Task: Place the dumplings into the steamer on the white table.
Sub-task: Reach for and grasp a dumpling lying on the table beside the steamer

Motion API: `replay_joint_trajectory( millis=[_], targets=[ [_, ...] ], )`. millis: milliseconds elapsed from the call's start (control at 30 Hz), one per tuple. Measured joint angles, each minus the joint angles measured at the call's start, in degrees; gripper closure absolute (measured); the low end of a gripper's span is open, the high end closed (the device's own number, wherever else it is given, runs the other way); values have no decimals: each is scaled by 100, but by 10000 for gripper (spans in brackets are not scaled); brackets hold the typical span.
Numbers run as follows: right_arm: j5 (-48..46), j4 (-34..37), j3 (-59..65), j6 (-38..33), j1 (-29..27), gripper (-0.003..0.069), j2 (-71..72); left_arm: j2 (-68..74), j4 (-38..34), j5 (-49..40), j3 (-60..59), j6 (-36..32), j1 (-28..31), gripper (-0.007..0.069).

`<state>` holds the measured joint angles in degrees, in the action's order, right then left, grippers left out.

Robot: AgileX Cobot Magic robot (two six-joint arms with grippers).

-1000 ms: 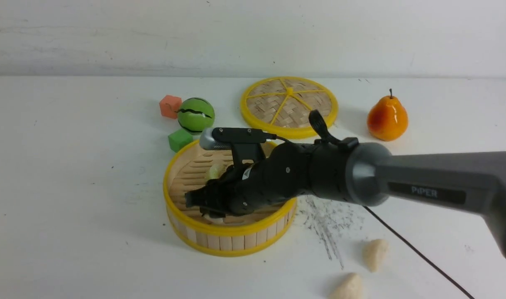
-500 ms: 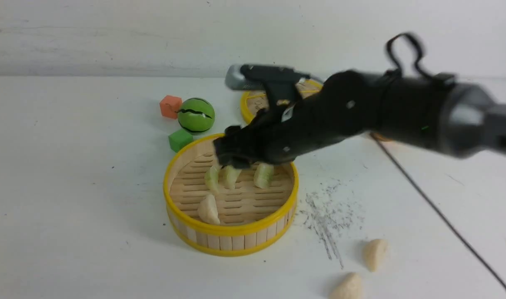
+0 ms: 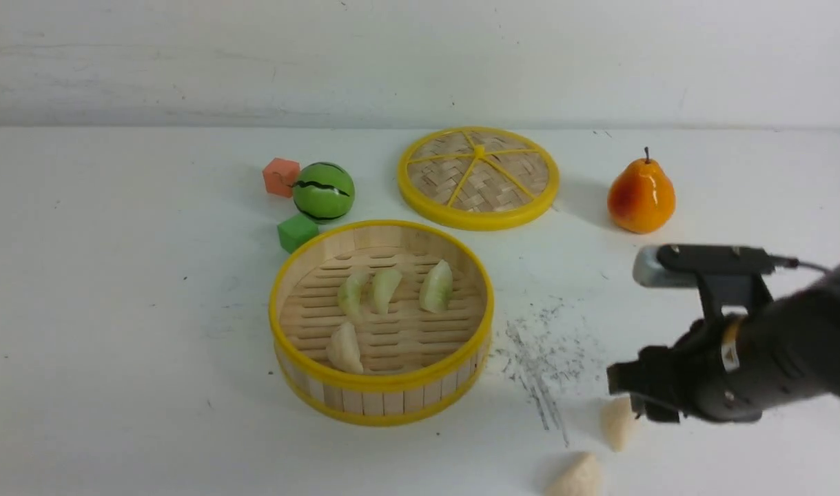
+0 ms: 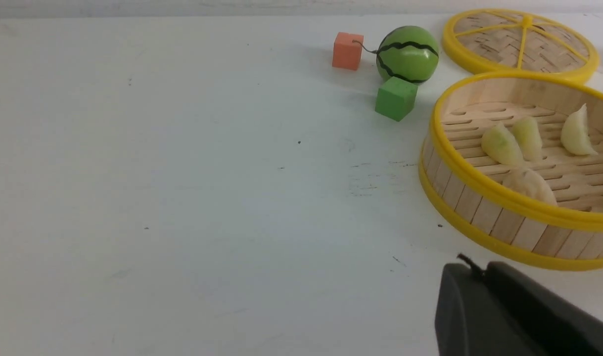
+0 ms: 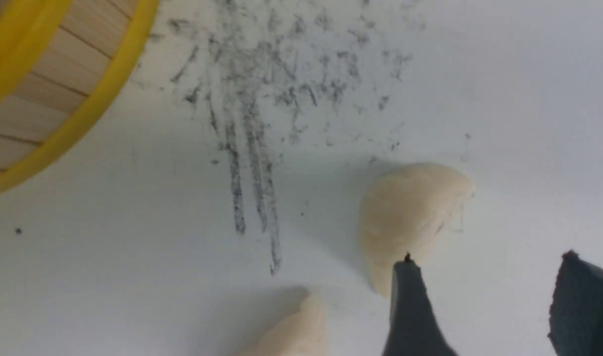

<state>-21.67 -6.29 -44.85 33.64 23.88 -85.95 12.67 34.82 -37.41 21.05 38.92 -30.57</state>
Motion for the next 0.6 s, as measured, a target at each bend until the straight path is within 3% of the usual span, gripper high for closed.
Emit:
replay_joint_trajectory(
  millis=[167, 333, 533, 600],
  targets=[
    [983, 0, 178, 402, 11, 279, -356, 0, 0, 43, 0, 0, 0, 587],
    [1113, 0, 178, 458, 11, 293, -932, 0, 0, 56, 0, 0, 0, 586],
    [1218, -259, 135, 458, 11, 457, -1053, 0, 0, 46, 0, 0, 0, 586],
    [1209, -451, 135, 458, 11, 458, -984, 0, 0, 39, 0, 0, 0, 586]
  ],
)
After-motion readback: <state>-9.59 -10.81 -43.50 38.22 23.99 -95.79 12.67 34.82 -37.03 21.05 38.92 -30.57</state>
